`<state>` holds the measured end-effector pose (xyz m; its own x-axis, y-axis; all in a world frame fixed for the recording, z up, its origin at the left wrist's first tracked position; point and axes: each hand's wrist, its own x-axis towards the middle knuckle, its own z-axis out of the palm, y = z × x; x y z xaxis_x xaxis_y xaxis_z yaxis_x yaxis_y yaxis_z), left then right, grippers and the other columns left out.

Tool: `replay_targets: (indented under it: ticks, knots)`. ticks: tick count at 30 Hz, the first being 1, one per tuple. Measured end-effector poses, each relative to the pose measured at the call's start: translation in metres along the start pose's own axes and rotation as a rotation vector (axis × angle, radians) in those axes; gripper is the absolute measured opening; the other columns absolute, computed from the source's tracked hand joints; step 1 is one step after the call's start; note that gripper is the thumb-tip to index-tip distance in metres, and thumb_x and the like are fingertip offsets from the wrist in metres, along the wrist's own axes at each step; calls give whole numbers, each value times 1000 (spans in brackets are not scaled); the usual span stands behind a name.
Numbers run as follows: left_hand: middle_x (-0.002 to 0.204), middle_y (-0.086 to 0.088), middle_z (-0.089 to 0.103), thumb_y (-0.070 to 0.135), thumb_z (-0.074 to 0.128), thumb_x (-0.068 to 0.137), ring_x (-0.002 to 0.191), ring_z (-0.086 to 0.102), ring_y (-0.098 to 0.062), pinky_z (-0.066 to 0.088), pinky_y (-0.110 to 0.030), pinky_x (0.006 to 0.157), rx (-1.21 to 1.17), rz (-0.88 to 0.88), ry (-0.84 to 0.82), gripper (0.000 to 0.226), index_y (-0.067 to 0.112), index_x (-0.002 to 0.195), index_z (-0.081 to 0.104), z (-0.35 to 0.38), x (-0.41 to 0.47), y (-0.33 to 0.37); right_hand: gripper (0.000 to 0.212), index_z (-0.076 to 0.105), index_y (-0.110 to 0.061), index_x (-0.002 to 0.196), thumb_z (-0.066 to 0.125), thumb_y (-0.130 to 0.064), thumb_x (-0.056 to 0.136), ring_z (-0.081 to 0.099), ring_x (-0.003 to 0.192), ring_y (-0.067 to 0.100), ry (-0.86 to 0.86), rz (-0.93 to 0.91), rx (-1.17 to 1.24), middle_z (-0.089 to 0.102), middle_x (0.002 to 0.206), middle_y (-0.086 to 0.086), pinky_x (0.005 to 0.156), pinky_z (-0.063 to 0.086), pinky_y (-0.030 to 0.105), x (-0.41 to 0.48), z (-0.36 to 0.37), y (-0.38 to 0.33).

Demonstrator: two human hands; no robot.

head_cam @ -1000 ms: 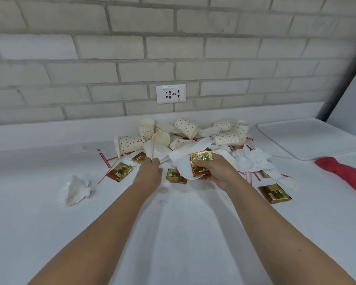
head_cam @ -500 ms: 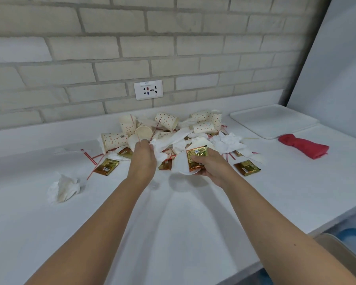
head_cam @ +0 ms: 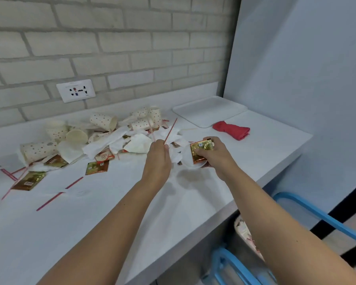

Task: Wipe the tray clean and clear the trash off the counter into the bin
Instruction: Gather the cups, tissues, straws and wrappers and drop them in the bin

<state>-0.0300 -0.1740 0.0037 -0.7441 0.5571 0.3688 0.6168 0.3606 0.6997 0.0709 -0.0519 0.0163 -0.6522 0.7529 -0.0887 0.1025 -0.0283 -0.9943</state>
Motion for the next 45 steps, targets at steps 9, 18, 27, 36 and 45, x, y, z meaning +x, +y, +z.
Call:
replay_targets:
  ticks: [9,18,27,36,45]
  knots:
    - [100,-2,46,23,25,102,89,44,-10,28,-14,73,-110,122,-189,31,6,111,49,131,-39,110,10,58,-7,94,59,-5,85,56,84,21,348,57,-234,61,92,9,57,40,23,-6,-171,48]
    - [106,-7,52,25,26,102,88,47,-10,34,-17,72,-72,103,-388,32,6,113,49,220,-83,141,30,53,-11,120,52,-22,92,55,100,22,249,311,-530,58,119,10,85,49,33,-23,-246,132]
    - [109,-5,55,25,26,102,91,46,-7,34,-17,79,-36,154,-511,33,9,116,51,257,-113,136,51,62,-2,115,45,-46,95,46,71,13,136,246,-113,59,94,4,65,38,24,-14,-273,111]
    - [89,-3,42,20,31,101,74,41,-13,26,-22,64,3,223,-646,15,15,89,39,277,-128,127,23,62,-10,70,57,-12,92,36,46,8,-136,276,-183,54,64,4,36,28,14,5,-258,108]
    - [116,-7,55,22,41,98,105,55,-20,46,-33,90,71,83,-833,30,11,121,55,302,-141,89,31,45,-17,68,45,-20,99,39,52,12,340,140,-228,46,62,1,49,33,23,20,-291,145]
